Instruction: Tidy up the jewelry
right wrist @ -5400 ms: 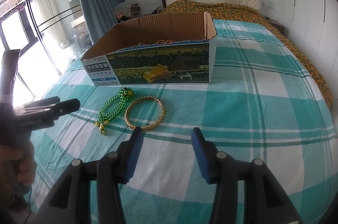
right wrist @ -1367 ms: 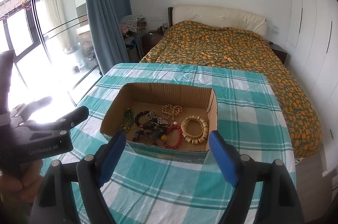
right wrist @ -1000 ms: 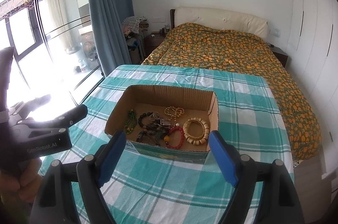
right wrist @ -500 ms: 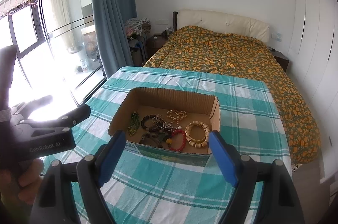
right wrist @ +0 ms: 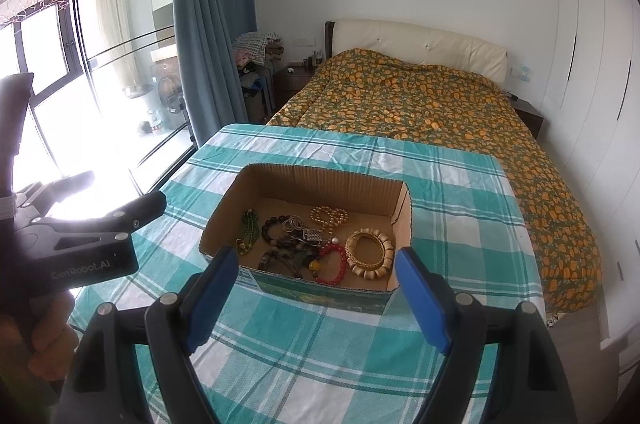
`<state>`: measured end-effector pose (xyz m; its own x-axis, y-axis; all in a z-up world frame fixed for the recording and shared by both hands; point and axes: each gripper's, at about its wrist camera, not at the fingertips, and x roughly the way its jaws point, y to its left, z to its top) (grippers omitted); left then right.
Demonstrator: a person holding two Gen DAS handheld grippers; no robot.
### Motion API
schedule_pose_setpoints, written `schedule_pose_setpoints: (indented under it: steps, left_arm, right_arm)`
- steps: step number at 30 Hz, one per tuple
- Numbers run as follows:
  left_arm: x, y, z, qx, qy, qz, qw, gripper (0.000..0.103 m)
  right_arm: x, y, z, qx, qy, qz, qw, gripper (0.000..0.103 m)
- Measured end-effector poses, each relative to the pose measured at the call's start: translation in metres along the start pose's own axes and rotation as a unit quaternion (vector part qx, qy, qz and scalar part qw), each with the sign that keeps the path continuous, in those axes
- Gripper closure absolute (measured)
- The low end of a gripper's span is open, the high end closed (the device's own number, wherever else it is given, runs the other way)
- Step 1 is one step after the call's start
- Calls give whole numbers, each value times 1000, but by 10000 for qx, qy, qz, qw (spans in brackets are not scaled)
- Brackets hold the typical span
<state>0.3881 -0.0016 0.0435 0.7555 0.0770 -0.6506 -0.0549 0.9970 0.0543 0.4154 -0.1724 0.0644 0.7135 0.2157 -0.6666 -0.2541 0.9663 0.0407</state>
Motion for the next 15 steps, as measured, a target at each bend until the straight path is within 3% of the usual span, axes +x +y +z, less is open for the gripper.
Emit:
schedule_pose_setpoints:
  steps: [15]
  left_arm:
    - [6,-4,-2,-14,136,-238,9996,0]
  right_arm:
    - [-1,-6,-4,29,-1,-111,9999,21]
